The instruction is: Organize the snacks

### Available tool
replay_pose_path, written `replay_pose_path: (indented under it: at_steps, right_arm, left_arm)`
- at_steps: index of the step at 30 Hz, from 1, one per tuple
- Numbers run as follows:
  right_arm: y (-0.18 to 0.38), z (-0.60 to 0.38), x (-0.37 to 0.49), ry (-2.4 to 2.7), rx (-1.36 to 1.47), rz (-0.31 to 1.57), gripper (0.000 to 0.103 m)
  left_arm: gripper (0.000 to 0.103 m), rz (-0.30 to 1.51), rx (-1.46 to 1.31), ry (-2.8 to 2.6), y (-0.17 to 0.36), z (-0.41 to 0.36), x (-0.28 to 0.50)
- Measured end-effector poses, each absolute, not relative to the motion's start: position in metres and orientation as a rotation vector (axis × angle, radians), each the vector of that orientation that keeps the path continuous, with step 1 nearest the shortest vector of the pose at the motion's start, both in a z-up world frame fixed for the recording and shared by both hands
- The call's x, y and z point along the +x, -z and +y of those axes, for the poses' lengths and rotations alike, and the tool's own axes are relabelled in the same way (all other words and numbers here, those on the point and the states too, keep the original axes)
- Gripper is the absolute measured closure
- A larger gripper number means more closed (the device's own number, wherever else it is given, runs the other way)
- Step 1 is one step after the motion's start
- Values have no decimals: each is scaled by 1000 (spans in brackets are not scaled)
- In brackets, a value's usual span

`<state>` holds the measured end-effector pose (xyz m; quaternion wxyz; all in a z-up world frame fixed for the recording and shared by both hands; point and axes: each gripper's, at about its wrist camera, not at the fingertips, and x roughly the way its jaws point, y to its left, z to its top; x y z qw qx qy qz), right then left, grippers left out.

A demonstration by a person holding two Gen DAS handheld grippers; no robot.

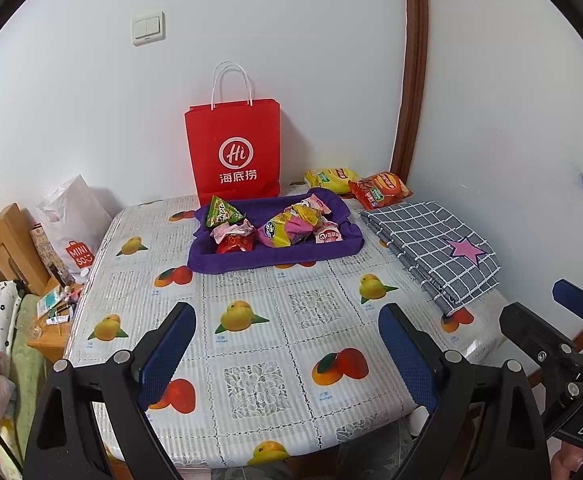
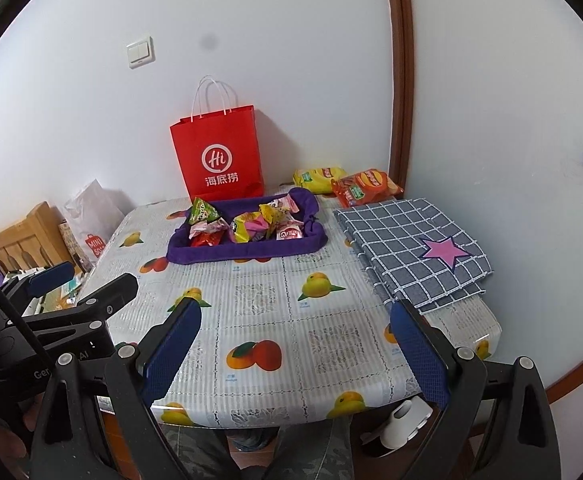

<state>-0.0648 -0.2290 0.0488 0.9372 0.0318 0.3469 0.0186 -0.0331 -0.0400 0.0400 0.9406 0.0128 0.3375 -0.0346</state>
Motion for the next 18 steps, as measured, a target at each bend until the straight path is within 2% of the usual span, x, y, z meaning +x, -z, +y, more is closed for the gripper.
replay_pose_path:
  at_steps: [18]
  right_arm:
    - [-45,-225,-70,-50,67,712,8]
  left_arm:
    - [10,699,14,66,-40,-36,-35]
